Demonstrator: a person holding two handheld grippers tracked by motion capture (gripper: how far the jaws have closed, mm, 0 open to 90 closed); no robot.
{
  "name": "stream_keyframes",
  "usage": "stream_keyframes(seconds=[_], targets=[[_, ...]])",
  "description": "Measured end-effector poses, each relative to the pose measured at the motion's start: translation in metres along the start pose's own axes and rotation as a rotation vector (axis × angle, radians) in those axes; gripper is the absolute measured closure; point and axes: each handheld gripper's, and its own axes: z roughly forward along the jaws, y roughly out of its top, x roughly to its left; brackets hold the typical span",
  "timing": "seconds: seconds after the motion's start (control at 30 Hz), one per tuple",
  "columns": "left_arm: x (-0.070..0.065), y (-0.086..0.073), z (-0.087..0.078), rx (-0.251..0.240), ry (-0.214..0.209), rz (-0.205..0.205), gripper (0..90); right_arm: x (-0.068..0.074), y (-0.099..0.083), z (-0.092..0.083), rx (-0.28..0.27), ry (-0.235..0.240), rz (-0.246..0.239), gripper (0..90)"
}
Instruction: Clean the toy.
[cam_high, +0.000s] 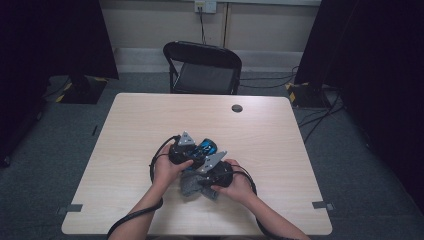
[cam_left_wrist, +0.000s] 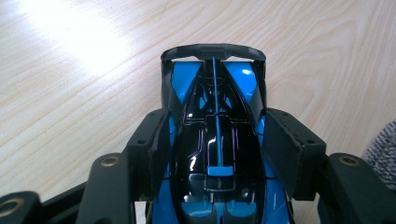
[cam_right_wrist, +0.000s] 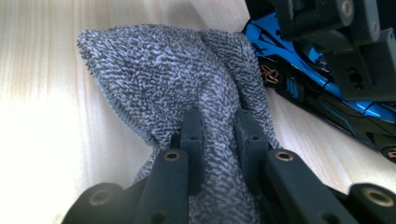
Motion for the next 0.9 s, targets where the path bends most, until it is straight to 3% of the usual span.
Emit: stream_keyframes(seconds=[0.9], targets=[[0.000,-0.001,-0.001,-0.008,0.003,-0.003,42.1,-0.012,-0.003,-0.003,0.007,-0.026,0.013,76.5]])
